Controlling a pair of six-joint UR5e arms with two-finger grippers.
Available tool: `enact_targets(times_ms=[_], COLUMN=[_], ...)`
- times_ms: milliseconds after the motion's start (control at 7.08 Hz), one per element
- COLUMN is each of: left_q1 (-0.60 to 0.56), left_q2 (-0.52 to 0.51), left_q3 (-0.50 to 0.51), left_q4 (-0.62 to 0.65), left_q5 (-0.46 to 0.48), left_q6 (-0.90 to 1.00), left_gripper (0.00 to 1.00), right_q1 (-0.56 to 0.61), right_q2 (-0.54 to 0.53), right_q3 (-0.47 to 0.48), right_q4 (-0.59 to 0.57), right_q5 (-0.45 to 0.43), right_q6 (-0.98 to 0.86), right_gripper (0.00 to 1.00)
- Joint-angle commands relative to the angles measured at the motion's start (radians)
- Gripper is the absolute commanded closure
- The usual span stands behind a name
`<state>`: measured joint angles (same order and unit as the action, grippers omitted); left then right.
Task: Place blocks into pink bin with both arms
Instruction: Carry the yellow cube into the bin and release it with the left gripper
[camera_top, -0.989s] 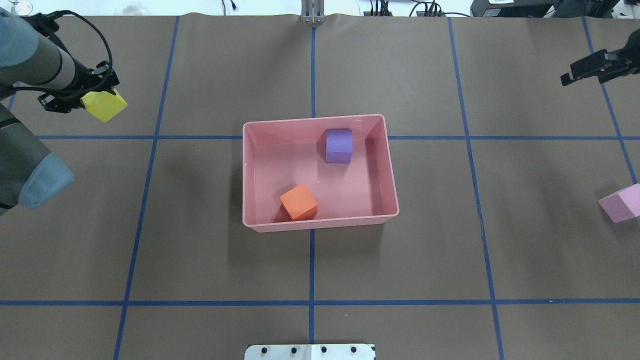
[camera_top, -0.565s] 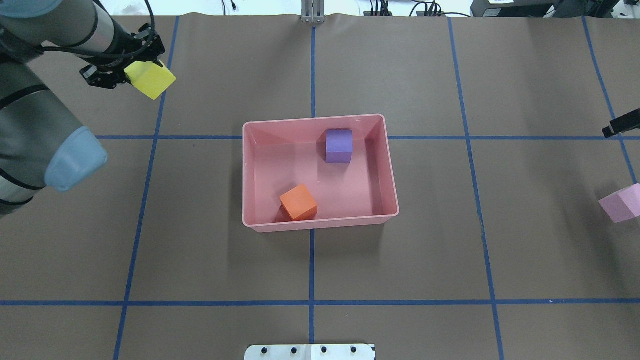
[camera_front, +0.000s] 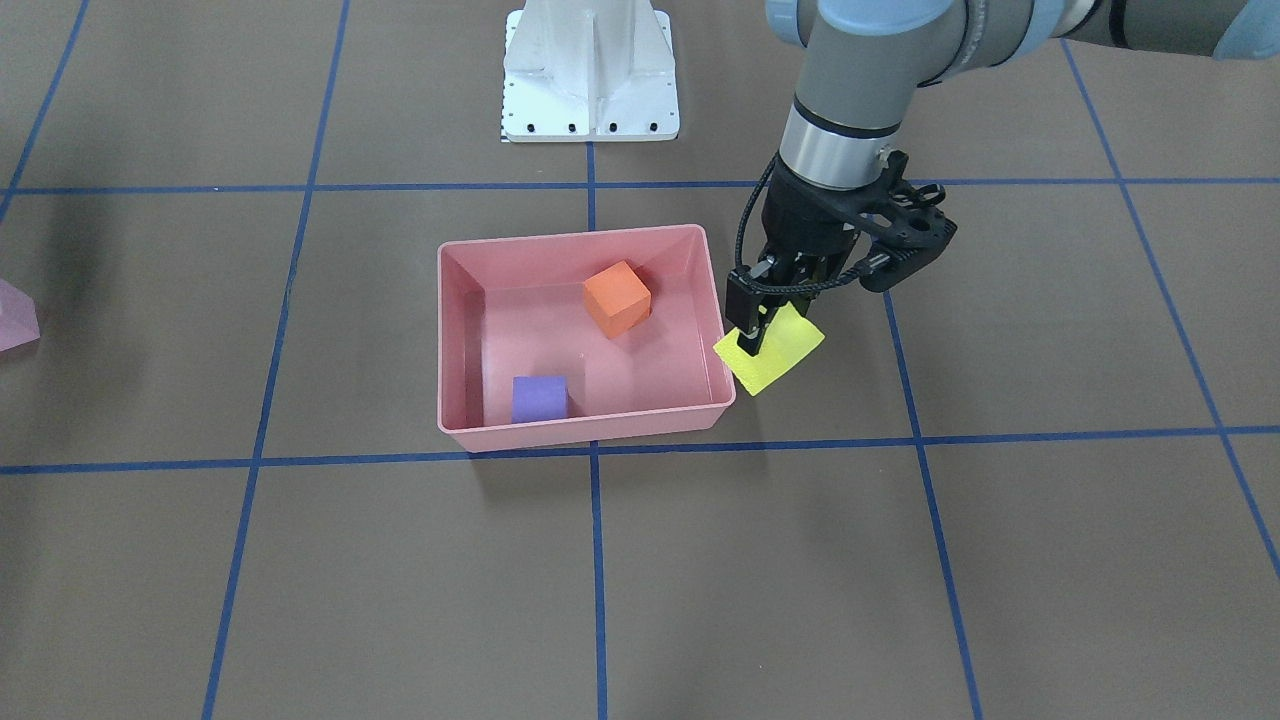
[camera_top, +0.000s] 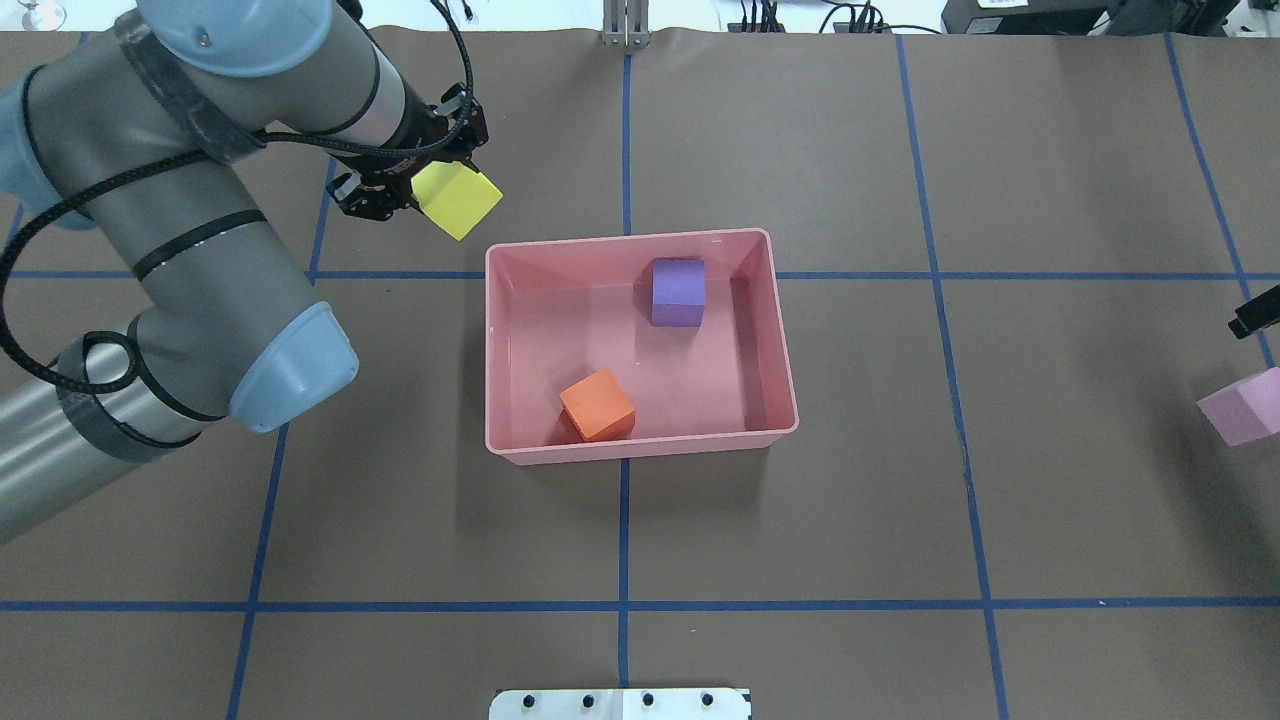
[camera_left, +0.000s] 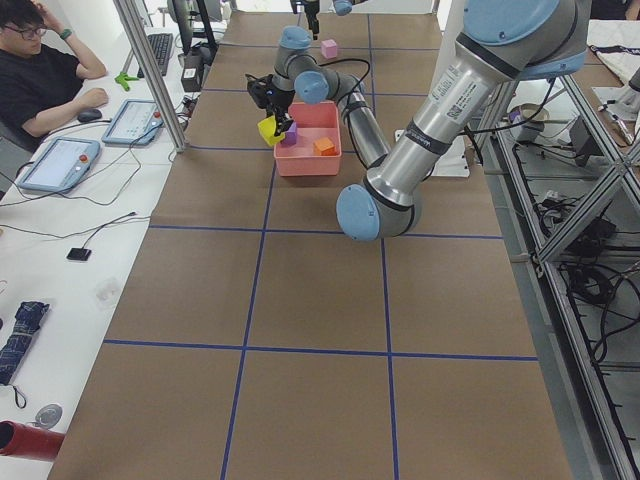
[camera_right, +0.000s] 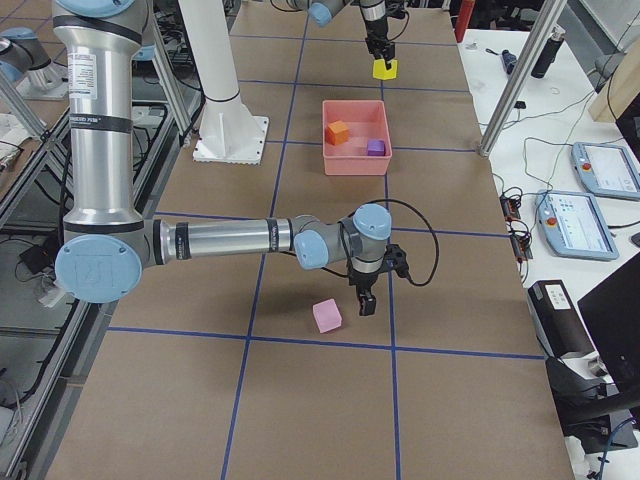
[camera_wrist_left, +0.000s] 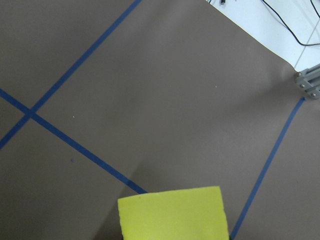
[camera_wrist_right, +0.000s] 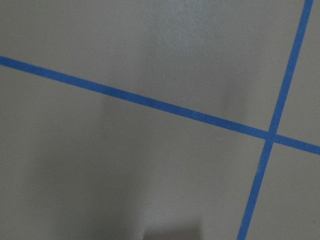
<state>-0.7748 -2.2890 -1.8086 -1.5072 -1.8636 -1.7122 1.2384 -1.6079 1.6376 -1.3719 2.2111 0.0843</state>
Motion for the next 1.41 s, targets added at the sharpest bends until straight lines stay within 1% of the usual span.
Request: enact_targets(times_ms=[0, 141, 424, 706, 847, 989, 1130, 1271], left_q1=[0.057, 0.078, 0.083, 0.097, 0.132, 0.164, 0.182, 0.193], left_q2=[-0.107, -0.125, -0.129, -0.174, -0.194, -0.263, -0.311, -0.317], left_q3=[0.087, 0.106, 0.107, 0.158, 0.172, 0.233, 0.282, 0.284], left_q4=[0.001, 0.001, 0.001, -0.001, -0.005, -0.007, -0.010, -0.010], left_q5=[0.047, 0.072, 0.078, 0.080, 0.095, 0.121, 0.121, 0.121], left_q6=[-0.070, -0.073, -0.075, -0.085, -0.113, -0.180, -0.243, -0.250], left_gripper=[1.00, 1.00, 1.00, 1.00, 1.00, 1.00, 1.00, 1.00], right_q1=[-0.043, -0.062, -0.089, -0.097, -0.097, -0.097, -0.097, -0.097], right_q2=[-0.015, -0.024, -0.041, -0.073, -0.081, -0.081, -0.079, -0.078], right_q3=[-0.013, -0.015, -0.035, -0.042, -0.048, -0.053, -0.053, -0.050], right_q4=[0.000, -0.003, 0.000, 0.004, 0.008, 0.008, 0.008, 0.010], right_q5=[0.007, 0.007, 0.007, 0.005, 0.007, 0.007, 0.007, 0.007], right_q6=[-0.053, -0.055, -0.055, -0.090, -0.109, -0.136, -0.141, -0.143], right_gripper=[0.00, 0.00, 0.00, 0.00, 0.20, 0.71, 0.81, 1.00])
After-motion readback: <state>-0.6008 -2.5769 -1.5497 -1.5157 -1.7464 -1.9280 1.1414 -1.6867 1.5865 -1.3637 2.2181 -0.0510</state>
